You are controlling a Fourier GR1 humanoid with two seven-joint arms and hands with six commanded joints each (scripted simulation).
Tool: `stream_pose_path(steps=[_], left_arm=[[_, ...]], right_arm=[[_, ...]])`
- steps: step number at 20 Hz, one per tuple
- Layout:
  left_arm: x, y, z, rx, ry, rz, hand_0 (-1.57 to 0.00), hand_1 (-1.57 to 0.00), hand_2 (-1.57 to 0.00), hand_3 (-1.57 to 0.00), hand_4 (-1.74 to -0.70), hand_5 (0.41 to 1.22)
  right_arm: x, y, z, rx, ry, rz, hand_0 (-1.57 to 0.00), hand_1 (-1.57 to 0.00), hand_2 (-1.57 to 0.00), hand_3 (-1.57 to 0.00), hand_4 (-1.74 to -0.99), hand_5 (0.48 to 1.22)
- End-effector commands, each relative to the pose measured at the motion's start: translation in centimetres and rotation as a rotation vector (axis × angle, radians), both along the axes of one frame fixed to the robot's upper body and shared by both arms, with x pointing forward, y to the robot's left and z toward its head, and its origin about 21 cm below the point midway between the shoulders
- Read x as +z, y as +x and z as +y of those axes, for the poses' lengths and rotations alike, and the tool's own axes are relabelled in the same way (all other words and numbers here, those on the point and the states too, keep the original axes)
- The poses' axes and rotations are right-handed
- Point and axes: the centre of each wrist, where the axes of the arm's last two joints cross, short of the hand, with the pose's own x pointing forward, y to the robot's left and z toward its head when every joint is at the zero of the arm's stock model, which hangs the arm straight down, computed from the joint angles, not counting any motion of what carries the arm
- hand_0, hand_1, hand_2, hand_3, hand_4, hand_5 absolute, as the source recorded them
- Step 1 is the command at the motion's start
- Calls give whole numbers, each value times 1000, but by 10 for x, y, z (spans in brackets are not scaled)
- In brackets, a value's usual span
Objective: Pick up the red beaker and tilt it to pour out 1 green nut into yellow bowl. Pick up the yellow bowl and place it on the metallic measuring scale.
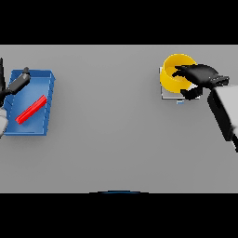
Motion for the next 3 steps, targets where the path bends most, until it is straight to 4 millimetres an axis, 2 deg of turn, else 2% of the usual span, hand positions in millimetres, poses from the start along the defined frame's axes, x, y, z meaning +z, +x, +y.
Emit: stream_pose_path(steps=[1, 3], left_arm=[[-2, 0, 0, 6, 1, 11, 1, 1, 1, 1, -721, 665], [2, 1, 4, 17, 4, 4, 1, 1, 1, 1, -726, 665]], right_arm=[[1, 0, 0, -7, 8, 7, -34, -30, -40, -192, -1500, 763], [0, 0, 0, -13, 6, 21, -21, -19, -25, -146, -1478, 738]])
